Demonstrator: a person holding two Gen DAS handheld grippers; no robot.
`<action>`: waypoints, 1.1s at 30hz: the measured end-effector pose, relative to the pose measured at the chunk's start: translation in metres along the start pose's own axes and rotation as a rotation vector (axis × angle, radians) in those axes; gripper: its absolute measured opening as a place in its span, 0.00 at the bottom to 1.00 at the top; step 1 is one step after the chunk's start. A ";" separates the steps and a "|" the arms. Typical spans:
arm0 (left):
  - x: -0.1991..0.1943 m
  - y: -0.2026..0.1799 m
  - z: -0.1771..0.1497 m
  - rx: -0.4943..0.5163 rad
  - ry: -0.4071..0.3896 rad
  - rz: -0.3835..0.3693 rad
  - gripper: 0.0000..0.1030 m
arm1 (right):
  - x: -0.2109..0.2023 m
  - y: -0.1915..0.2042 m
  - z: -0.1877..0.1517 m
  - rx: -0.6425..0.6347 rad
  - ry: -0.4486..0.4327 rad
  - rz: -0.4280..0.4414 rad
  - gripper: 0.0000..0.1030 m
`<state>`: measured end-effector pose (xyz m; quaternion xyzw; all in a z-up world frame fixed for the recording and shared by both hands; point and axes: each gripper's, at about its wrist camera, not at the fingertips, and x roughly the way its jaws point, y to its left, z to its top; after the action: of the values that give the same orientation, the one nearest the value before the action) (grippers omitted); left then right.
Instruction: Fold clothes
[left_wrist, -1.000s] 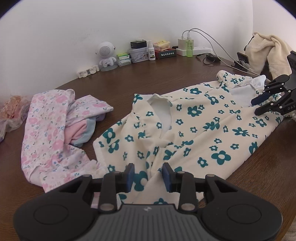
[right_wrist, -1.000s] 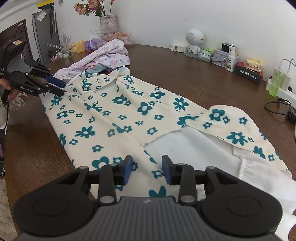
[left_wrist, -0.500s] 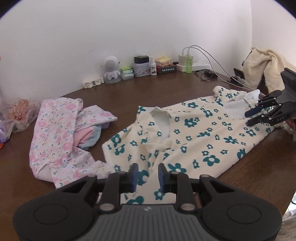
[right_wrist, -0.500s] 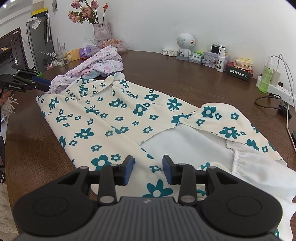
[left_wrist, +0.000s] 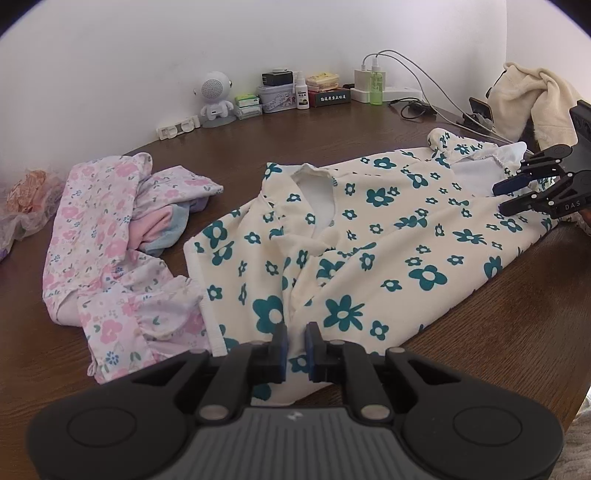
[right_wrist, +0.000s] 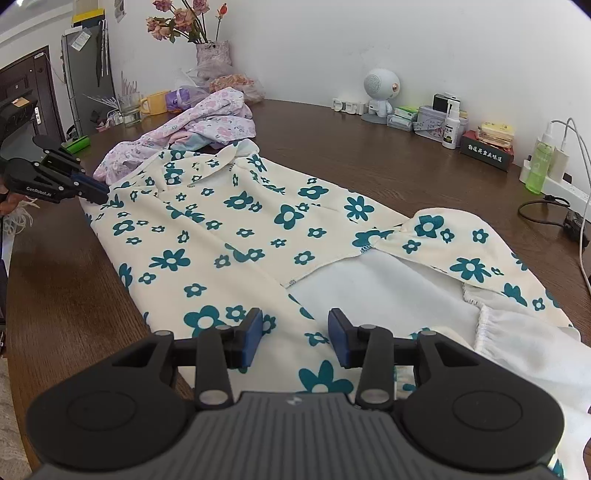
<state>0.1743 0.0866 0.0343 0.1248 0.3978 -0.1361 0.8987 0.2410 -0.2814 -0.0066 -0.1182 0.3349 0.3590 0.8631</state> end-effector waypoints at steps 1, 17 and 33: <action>-0.001 0.000 0.000 0.000 0.006 0.004 0.09 | 0.001 0.001 0.000 -0.005 -0.001 0.005 0.39; -0.041 -0.010 0.012 -0.103 -0.153 0.031 0.73 | -0.040 0.007 0.004 0.062 -0.098 -0.049 0.66; -0.060 -0.067 -0.010 -0.351 -0.320 -0.057 0.92 | -0.116 0.065 -0.060 0.390 -0.252 -0.269 0.99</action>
<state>0.1059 0.0361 0.0645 -0.0680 0.2713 -0.1082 0.9540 0.1060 -0.3244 0.0284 0.0526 0.2688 0.1819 0.9444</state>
